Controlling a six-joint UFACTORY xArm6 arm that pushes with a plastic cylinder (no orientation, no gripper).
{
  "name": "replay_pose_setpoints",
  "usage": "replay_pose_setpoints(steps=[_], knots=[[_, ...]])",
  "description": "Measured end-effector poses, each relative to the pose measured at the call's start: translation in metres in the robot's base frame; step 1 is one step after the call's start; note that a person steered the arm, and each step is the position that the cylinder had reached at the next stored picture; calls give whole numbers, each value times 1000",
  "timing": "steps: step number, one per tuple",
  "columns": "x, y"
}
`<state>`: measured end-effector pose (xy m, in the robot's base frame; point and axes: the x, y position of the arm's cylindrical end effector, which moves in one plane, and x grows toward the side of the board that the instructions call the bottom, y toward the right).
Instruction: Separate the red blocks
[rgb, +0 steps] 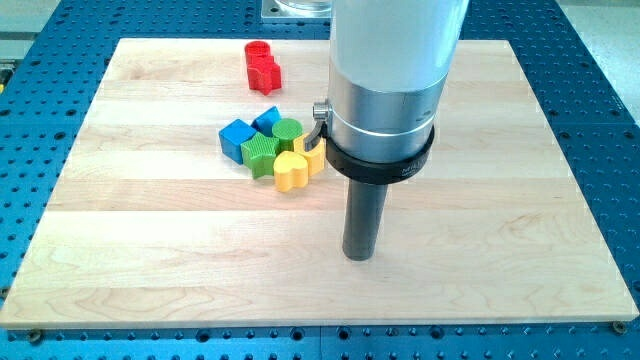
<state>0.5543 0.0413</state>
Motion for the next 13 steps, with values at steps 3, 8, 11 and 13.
replay_pose_setpoints(steps=[3,8,11,13], knots=[[-105,23],[-185,76],[-309,-60],[-300,-163]])
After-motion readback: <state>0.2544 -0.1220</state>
